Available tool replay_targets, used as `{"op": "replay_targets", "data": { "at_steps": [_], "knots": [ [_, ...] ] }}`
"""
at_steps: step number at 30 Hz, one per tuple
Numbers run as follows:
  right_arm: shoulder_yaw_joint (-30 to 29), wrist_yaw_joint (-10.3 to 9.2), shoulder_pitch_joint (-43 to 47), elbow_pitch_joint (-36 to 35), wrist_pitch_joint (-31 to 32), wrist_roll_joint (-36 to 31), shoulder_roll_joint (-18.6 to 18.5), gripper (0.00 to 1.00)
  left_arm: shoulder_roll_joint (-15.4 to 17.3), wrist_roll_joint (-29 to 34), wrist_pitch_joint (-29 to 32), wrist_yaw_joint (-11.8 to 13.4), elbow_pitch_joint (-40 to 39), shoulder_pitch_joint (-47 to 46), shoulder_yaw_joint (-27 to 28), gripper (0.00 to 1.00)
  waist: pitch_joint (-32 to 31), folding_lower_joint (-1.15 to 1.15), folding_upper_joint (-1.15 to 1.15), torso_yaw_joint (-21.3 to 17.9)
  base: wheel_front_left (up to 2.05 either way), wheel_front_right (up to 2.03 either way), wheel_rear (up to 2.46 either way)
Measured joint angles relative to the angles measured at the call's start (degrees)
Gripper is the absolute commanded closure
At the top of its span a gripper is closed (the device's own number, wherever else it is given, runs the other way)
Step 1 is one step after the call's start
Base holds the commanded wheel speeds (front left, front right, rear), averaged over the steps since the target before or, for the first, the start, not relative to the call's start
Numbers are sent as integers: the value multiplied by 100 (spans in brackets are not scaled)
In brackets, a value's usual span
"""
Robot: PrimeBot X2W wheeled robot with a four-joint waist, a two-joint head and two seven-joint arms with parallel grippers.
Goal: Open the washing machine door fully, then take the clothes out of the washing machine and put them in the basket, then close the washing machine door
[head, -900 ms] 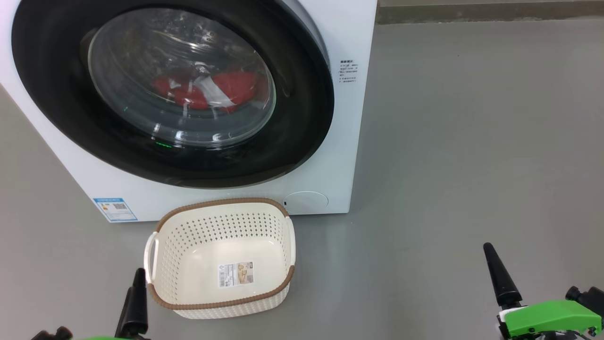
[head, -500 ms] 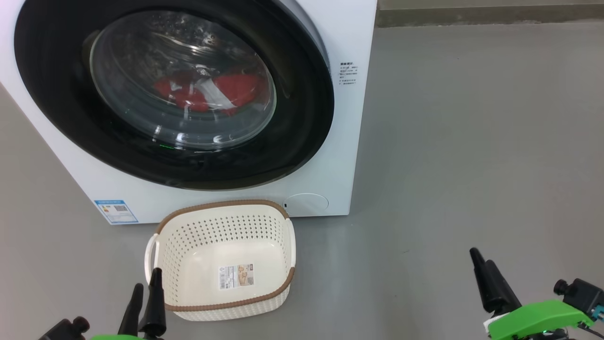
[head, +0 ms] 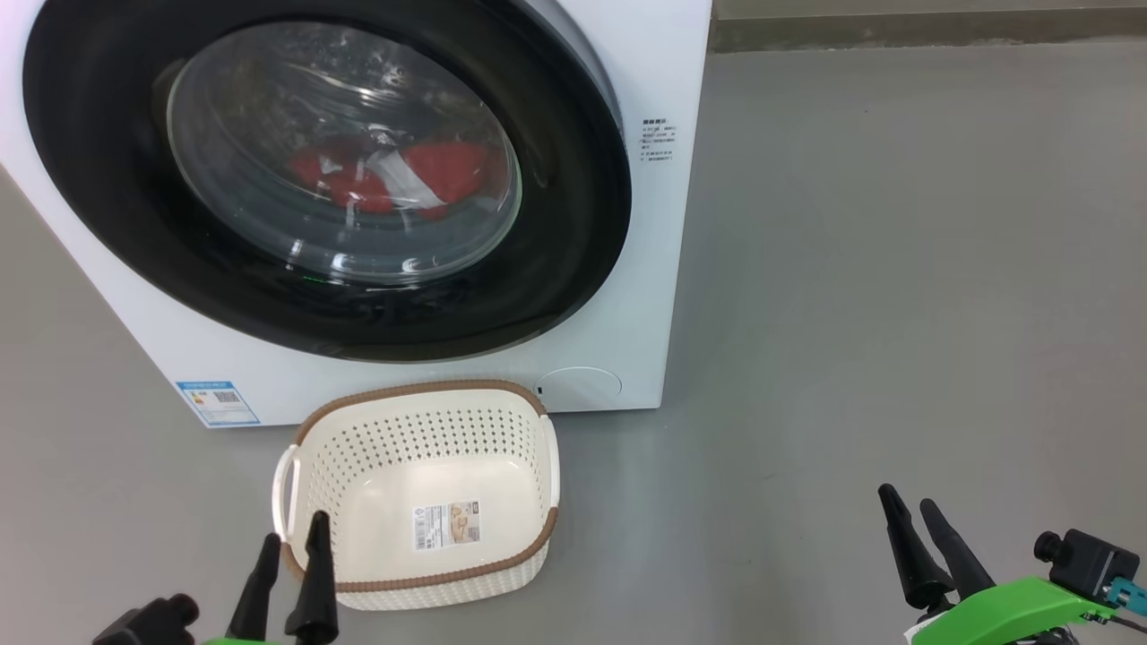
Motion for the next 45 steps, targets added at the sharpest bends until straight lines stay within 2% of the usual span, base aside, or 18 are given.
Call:
{"op": "replay_targets", "data": {
  "at_steps": [45],
  "knots": [
    [225, 0, 103, -269, -715, -2911, -334, 0, 291, 3132, -749, 541, -414, 0, -717, 0, 140, 0, 0, 3, 0, 0, 0]
  ]
}}
